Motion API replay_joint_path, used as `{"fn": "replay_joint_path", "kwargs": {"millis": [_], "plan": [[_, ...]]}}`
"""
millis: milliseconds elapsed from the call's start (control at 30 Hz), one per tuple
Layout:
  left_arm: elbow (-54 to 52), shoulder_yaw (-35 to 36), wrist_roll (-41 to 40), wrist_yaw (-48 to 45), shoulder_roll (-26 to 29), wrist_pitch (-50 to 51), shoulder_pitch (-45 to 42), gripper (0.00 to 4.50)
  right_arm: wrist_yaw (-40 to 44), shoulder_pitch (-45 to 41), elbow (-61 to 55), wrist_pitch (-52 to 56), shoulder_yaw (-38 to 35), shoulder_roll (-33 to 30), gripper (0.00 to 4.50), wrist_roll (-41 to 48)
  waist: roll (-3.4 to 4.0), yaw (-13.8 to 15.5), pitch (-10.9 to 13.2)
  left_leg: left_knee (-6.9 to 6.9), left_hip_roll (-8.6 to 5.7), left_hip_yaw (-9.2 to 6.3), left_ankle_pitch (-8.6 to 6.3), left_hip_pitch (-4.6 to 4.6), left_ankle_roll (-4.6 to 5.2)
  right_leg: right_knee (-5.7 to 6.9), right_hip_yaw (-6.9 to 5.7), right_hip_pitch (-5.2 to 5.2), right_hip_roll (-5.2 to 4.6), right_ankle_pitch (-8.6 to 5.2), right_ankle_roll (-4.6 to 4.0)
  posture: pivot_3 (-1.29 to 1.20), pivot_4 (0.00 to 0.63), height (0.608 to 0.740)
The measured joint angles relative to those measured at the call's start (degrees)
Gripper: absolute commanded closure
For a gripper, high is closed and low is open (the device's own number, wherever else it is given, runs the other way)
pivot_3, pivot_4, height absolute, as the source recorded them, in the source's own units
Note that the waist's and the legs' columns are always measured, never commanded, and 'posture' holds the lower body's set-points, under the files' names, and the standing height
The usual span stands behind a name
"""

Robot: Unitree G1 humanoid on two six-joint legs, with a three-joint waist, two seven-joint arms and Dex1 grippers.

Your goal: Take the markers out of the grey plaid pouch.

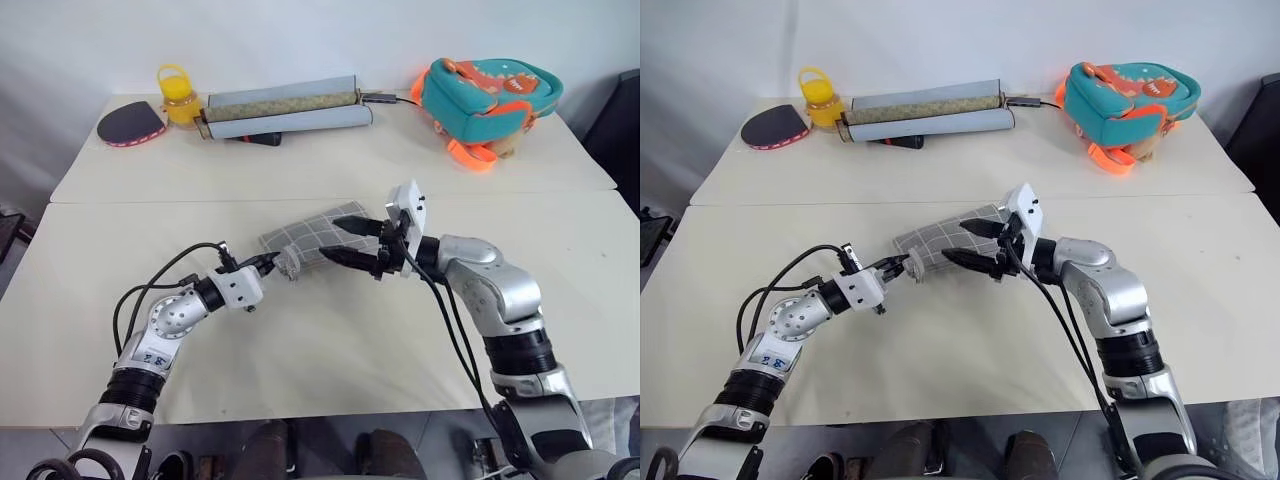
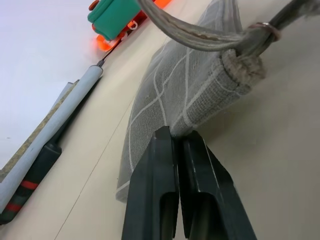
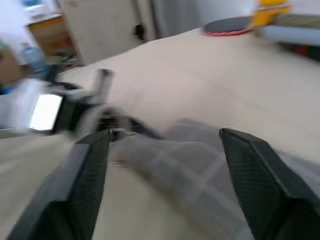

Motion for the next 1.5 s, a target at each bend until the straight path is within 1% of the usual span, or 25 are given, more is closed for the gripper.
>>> {"fn": "replay_joint_path", "kwargs": {"millis": [100, 200, 300, 400, 500, 600, 733, 767, 933, 1067, 1233, 1333, 1433, 1500], "plan": [[-0.6, -0.1, 0.7, 0.6, -0.5, 1.2, 0.0, 4.5, -2.4, 0.3, -2.7, 2.2, 1.6, 0.8, 1.11, 0.2, 0.0, 0.2, 0.0, 0.0, 0.0, 0.02, 0.0, 0.0, 0.0, 0.0, -0.02, 0.0, -0.01, 0.0, 0.0, 0.0, 0.15, 0.74], [-0.7, -0.3, 1.1, 1.1, -1.1, 1.8, -0.3, 4.5, -7.0, 0.3, -2.9, 2.4, 4.0, 4.4, 1.11, -1.6, 0.0, 0.2, 0.0, 0.0, 0.0, 0.03, 0.01, 0.0, -0.02, 0.03, -0.03, -0.04, 0.0, 0.0, 0.0, 0.0, 0.15, 0.74], [-0.9, -0.5, 1.2, 1.3, -1.3, 2.1, -0.3, 4.5, -9.6, 0.3, -2.9, 3.2, 4.7, 6.9, 1.11, -2.0, 0.0, 0.3, 0.0, 0.0, -0.05, 0.02, 0.01, -0.02, 0.0, 0.04, -0.03, -0.04, -0.01, 0.0, 0.01, 0.0, 0.15, 0.74], [-1.1, -0.6, 1.2, 1.4, -1.3, 2.4, -0.3, 4.5, -10.7, 0.3, -2.7, 3.2, 5.4, 7.4, 1.11, -2.3, 0.0, 0.3, 0.0, 0.0, -0.06, 0.02, 0.01, -0.02, 0.0, 0.04, -0.04, -0.03, 0.0, 0.01, 0.01, 0.0, 0.15, 0.74], [-1.4, -0.8, 1.3, 1.5, -1.3, 2.8, -0.3, 4.5, -11.3, 0.3, -2.0, 3.1, 6.1, 7.6, 1.71, -3.0, 0.0, 0.2, 0.0, 0.0, -0.05, 0.03, 0.01, -0.02, 0.0, 0.04, -0.04, -0.04, 0.01, 0.01, 0.01, 0.0, 0.15, 0.74], [-1.8, -0.9, 1.3, 1.6, -1.3, 3.2, -0.2, 4.5, -11.2, 0.3, -1.1, 2.8, 6.5, 7.7, 2.79, -3.7, 0.0, 0.2, 0.0, 0.0, -0.05, 0.03, 0.01, -0.02, 0.0, 0.04, -0.03, -0.04, 0.01, 0.01, 0.01, 0.0, 0.15, 0.74], [-2.6, -1.0, 1.4, 1.6, -1.2, 3.9, 0.0, 4.5, -10.6, 0.3, -0.3, 2.8, 6.5, 7.6, 4.34, -3.8, 0.0, 0.2, 0.0, -0.01, -0.05, 0.03, 0.01, -0.02, 0.0, 0.03, -0.03, -0.06, 0.01, 0.01, 0.01, 0.0, 0.15, 0.74], [-2.7, -0.9, 1.4, 1.6, -1.2, 3.9, 0.0, 4.5, -10.4, 0.3, -0.3, 2.8, 6.5, 7.6, 4.45, -3.8, 0.0, 0.2, 0.0, -0.01, -0.05, 0.03, 0.01, -0.02, 0.01, 0.03, -0.04, -0.06, 0.01, 0.01, 0.01, 0.0, 0.15, 0.74], [-3.1, -0.4, -0.6, 0.7, -1.2, 5.1, 0.6, 4.5, -9.1, 0.3, 0.1, 2.5, 6.1, 6.5, 4.45, -3.7, -0.01, 0.1, 0.0, -0.01, -0.04, 0.03, 0.0, -0.02, 0.01, 0.03, -0.03, -0.06, 0.01, 0.01, 0.01, 0.0, 0.15, 0.74], [-4.5, 0.6, -6.0, -3.1, -0.2, 6.5, 2.7, 4.5, -7.9, 0.2, 3.2, 0.3, 3.6, 2.5, 4.45, -4.1, -0.01, 0.0, 0.0, -0.03, -0.01, 0.07, 0.0, -0.05, 0.0, 0.02, -0.03, -0.13, 0.02, 0.01, 0.01, 0.0, 0.15, 0.74], [-5.5, 2.6, -11.8, -7.2, 1.3, 7.4, 4.7, 4.5, -6.0, -0.1, 8.9, -4.0, 1.2, -2.8, 4.45, -6.1, -0.02, -0.1, 0.0, -0.03, 0.02, 0.14, 0.0, -0.08, 0.0, 0.0, -0.02, -0.18, 0.03, 0.01, 0.01, 0.0, 0.15, 0.74], [-5.6, 3.9, -14.6, -9.2, 3.1, 7.5, 5.1, 4.5, -4.7, -0.7, 13.8, -7.7, 0.1, -5.7, 4.45, -7.6, -0.02, -0.1, 0.0, -0.03, 0.02, 0.17, 0.0, -0.08, 0.0, 0.0, -0.02, -0.19, 0.03, 0.01, 0.01, 0.0, 0.15, 0.74], [-5.6, 5.8, -16.9, -10.7, 4.1, 7.5, 6.1, 4.5, -3.6, -1.6, 19.0, -11.1, -1.3, -8.9, 4.45, -9.1, -0.03, -0.1, 0.0, -0.03, 0.02, 0.2, 0.0, -0.08, 0.0, -0.03, -0.01, -0.19, 0.02, 0.0, 0.01, 0.0, 0.15, 0.74], [-5.6, 6.1, -17.4, -11.3, 4.3, 7.5, 6.4, 4.5, -3.1, -2.0, 21.1, -13.0, -2.3, -9.6, 4.45, -9.9, -0.03, -0.1, 0.0, -0.04, 0.04, 0.2, 0.0, -0.08, 0.0, -0.04, -0.01, -0.19, 0.03, 0.01, 0.01, 0.0, 0.15, 0.74]]}}
